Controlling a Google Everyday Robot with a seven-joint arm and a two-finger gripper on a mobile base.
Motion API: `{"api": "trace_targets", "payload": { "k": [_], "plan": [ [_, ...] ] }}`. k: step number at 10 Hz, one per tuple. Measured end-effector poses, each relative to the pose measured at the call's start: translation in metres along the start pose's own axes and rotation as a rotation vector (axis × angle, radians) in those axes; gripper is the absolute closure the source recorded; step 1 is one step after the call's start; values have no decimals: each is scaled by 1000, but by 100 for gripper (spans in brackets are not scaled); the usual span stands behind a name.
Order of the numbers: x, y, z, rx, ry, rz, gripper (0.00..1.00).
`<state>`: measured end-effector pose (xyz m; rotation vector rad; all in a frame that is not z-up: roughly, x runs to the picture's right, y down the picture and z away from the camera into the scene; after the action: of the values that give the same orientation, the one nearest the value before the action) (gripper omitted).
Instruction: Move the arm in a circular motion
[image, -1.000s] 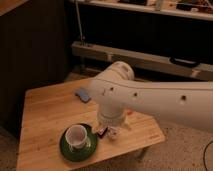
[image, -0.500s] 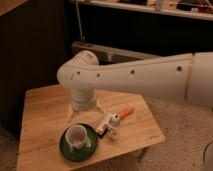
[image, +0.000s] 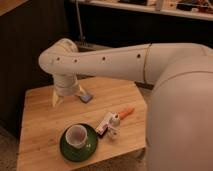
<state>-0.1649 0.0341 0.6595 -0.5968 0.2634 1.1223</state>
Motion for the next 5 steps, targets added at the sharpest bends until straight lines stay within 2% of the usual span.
{"api": "trace_targets", "payload": {
  "k": [3, 5],
  "plan": [
    [-37, -57, 2, 15, -34, 64, 20],
    [-34, -104, 3, 31, -34, 132, 20]
  ]
}}
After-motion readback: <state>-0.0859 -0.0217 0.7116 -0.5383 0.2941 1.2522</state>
